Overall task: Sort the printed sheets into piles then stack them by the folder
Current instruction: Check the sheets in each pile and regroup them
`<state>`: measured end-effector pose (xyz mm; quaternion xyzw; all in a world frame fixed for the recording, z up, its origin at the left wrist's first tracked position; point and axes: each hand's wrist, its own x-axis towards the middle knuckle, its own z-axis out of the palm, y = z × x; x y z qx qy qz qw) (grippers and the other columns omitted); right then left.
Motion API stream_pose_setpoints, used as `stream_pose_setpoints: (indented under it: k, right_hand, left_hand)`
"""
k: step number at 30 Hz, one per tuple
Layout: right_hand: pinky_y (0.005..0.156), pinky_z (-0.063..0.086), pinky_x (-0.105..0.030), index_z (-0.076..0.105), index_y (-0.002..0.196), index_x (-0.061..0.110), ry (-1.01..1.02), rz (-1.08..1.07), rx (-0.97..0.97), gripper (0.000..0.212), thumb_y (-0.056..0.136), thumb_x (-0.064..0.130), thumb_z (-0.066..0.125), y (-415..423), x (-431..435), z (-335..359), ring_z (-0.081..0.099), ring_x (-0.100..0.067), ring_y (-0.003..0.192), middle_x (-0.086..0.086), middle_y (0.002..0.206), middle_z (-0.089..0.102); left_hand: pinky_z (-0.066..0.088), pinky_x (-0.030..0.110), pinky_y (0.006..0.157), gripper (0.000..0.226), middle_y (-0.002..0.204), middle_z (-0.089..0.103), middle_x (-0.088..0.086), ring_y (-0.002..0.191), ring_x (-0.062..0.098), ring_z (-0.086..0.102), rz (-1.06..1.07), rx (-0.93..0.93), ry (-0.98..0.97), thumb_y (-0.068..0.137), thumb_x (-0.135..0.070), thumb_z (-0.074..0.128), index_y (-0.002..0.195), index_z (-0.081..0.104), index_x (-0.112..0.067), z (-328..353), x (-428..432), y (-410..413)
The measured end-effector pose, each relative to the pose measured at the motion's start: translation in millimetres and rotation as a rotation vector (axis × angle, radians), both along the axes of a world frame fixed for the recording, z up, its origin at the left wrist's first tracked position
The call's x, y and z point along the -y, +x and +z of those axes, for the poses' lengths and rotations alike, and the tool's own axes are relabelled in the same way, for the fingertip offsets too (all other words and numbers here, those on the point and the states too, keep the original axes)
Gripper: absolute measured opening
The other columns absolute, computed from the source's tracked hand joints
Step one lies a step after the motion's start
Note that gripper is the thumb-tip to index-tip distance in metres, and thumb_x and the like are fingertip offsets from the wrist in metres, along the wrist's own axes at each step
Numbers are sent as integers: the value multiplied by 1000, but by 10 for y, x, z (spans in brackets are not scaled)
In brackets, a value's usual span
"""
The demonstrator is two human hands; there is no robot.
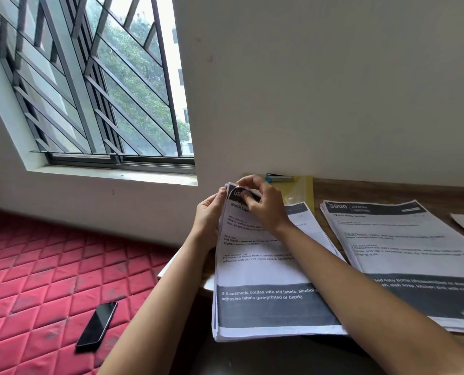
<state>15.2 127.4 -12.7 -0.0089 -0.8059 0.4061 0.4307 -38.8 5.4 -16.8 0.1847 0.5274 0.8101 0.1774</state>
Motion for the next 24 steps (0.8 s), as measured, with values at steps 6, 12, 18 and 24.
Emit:
stream_pose_setpoints:
  k: [6,12,18,24]
  right_hand:
    - [72,45,-11,63,95,14,5,19,-10,15,85,3,60,6,-9,7,61,-12,86,1,95,67]
    - [83,45,-12,65,102,16,16,43,-27,23,86,2,58,-21,-12,-2,62,-12,95,1,101,68]
    - [91,48,-19,67,111,17,23,53,-22,29,88,3,56,-56,-21,-11,62,-11,104,1,110,68]
    - [90,50,-19,72,101,17,-52,76,-64,21,89,5,59,-51,3,13,65,-10,99,3,102,71]
  left_hand:
    - [55,32,58,24,68,68,10,55,21,62,-21,60,-10,94,-29,58,87,69,-9,29,1,7]
    - [55,32,58,21,68,67,10,56,21,62,-20,80,-22,93,-27,61,90,69,-8,41,-7,8]
    - [56,34,60,24,76,67,13,59,24,63,-59,50,-41,93,-29,60,95,69,-7,40,4,11]
    - [56,34,62,24,81,65,15,63,25,63,-70,44,-43,92,-28,60,99,68,-6,50,4,29]
